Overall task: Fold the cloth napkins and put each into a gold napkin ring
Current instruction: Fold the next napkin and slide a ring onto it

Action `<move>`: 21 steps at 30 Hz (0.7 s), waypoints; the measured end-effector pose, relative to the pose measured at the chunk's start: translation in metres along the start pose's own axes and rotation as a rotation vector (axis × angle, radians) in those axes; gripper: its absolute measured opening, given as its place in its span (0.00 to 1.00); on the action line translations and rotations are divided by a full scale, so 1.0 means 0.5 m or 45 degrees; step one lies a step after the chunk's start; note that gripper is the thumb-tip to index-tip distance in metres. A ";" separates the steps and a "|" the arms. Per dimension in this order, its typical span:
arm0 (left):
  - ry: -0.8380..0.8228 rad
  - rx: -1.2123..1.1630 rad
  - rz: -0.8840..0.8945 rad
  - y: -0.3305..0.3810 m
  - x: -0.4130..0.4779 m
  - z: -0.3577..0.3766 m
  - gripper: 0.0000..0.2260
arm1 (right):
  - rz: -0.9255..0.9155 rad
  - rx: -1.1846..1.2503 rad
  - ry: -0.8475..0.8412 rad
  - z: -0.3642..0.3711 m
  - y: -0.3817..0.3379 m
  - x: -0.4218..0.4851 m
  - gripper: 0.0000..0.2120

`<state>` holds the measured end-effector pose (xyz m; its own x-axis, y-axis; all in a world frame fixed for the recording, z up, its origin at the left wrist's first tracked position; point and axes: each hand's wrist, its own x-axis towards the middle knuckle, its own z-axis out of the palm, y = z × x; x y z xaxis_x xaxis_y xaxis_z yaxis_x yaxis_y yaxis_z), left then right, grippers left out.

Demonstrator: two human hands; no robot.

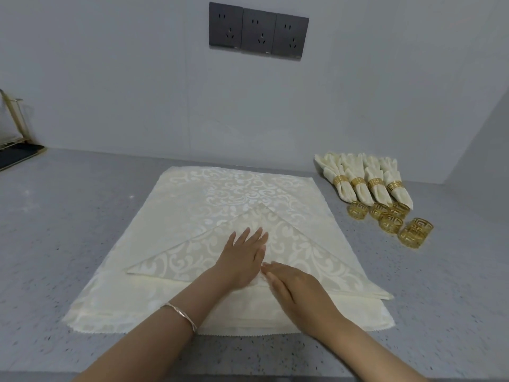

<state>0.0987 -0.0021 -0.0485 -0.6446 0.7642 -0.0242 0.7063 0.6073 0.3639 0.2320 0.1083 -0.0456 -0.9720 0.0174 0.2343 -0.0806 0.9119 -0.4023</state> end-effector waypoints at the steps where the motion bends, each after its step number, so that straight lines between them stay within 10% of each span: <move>1: 0.005 0.056 0.001 -0.001 0.000 0.003 0.22 | 0.017 0.046 0.044 -0.010 -0.004 0.000 0.20; 6: 0.051 0.192 0.013 -0.002 0.000 0.011 0.23 | 0.172 -0.002 0.374 -0.053 0.032 0.082 0.20; 13: 0.023 0.256 0.003 -0.003 0.001 0.013 0.23 | 0.327 -0.275 -0.118 0.000 0.094 0.214 0.23; 21: 0.011 0.263 -0.004 -0.001 0.002 0.011 0.24 | 0.417 -0.288 -0.149 -0.020 0.129 0.073 0.23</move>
<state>0.0991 -0.0006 -0.0537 -0.6486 0.7609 -0.0168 0.7487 0.6419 0.1655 0.1937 0.1718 -0.0540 -0.9579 0.2866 0.0190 0.2747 0.9333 -0.2313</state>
